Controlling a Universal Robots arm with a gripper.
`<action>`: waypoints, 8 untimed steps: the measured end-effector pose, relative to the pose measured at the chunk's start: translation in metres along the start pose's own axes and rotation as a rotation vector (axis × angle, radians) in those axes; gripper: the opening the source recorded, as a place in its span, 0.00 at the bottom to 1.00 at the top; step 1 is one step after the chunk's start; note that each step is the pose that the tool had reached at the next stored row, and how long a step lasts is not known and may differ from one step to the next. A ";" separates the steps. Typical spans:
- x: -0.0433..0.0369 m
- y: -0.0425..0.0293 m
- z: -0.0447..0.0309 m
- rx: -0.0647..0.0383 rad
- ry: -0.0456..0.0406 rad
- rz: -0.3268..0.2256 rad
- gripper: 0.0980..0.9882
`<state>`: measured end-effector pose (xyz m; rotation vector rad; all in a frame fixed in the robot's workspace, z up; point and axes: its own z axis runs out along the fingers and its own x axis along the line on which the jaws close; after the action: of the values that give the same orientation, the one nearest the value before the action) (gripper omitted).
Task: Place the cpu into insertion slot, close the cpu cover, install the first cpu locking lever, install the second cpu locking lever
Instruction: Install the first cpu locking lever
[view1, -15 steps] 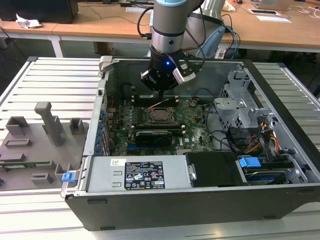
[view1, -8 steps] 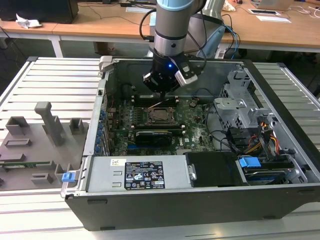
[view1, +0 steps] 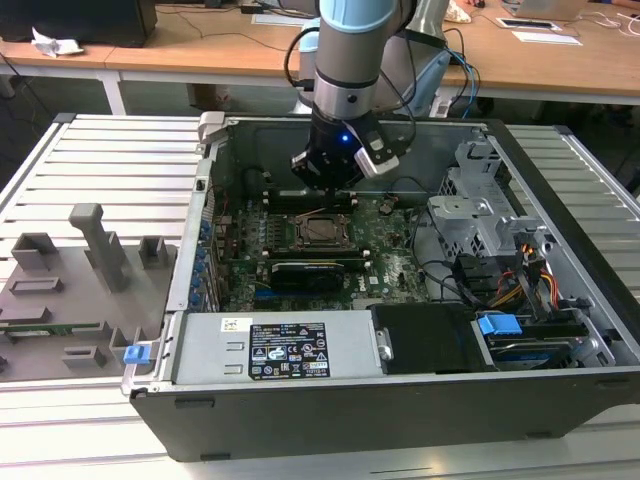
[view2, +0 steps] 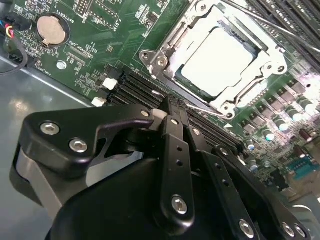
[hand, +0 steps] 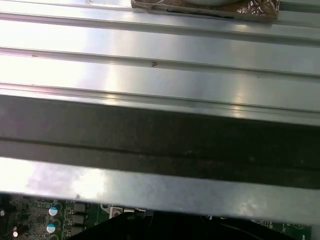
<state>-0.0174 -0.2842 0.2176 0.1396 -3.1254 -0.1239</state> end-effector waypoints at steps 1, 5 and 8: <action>-0.0006 0.0000 0.0022 0.000 0.0000 0.000 0.01; -0.0028 -0.0005 0.0060 0.003 0.0002 0.000 0.01; -0.0034 -0.0008 0.0088 0.010 0.0008 0.000 0.01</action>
<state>-0.0141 -0.2840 0.2087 0.1392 -3.1256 -0.1088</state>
